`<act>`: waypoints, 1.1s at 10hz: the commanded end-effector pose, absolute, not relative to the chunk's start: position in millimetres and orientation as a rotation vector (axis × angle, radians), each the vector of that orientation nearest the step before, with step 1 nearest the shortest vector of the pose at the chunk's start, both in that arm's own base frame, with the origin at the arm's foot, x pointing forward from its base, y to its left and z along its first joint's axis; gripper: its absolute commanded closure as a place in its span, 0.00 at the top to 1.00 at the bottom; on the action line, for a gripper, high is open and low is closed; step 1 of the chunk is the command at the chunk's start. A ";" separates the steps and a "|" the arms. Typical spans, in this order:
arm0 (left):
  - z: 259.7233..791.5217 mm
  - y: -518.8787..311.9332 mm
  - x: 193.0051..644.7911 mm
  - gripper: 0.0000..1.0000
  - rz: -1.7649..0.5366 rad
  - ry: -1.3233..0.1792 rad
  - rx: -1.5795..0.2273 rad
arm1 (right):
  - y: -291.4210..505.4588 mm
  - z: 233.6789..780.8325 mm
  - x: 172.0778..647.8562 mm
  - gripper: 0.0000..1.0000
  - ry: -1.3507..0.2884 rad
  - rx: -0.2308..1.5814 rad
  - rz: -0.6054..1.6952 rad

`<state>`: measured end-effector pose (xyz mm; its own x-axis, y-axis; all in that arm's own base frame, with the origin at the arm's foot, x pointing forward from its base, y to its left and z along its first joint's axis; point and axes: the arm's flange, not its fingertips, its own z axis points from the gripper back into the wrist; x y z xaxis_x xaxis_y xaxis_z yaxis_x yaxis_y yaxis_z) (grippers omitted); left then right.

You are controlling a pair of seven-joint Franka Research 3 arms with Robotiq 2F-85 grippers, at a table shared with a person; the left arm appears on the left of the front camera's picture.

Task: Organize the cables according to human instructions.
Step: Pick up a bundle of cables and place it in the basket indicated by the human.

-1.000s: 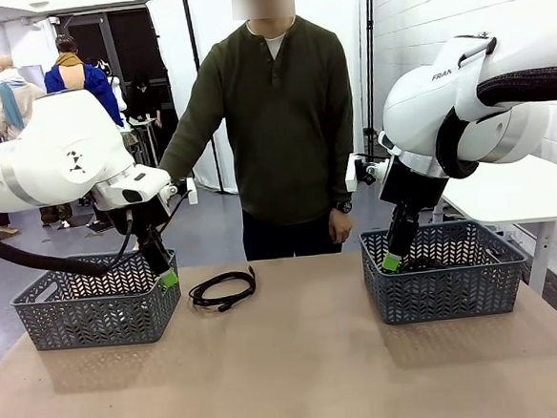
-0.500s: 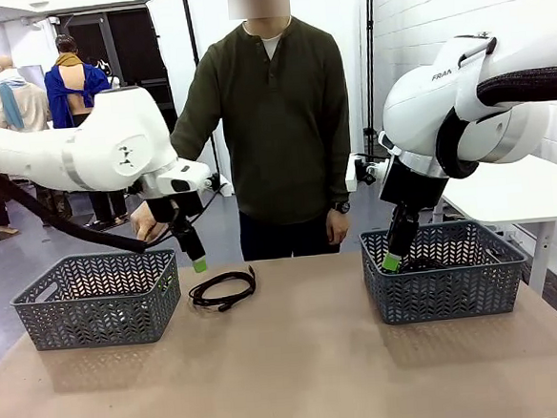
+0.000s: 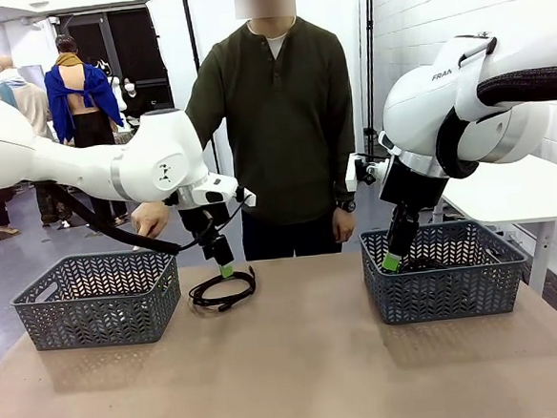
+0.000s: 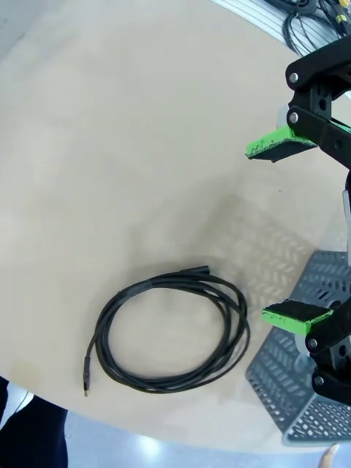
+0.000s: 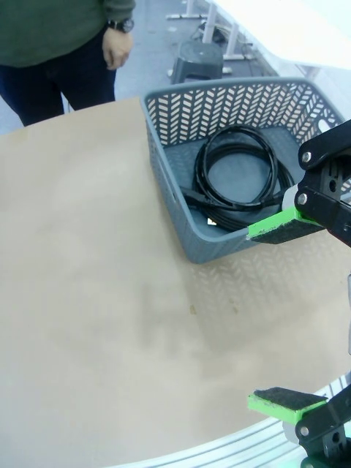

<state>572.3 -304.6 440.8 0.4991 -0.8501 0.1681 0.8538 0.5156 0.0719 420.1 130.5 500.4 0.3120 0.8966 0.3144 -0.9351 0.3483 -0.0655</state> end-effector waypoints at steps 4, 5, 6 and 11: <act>425.0 -308.8 585.0 1.00 -1.017 -0.181 -0.021 | 130.5 500.3 421.4 1.00 -0.318 0.131 1.209; 425.0 -308.8 585.0 1.00 -1.017 -0.181 -0.021 | 130.5 500.3 421.4 1.00 -0.318 0.131 1.209; 425.0 -308.8 585.0 1.00 -1.017 -0.181 -0.021 | 130.5 500.3 421.4 1.00 -0.318 0.131 1.209; 422.1 -312.2 588.1 1.00 -1.018 -0.180 -0.028 | 130.5 500.3 421.4 1.00 -0.318 0.131 1.209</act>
<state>588.1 -312.4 421.7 0.5113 -0.8440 0.1622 0.8486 0.5256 0.0599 420.1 130.5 500.4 0.3120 0.8966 0.3144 -0.9351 0.3483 -0.0654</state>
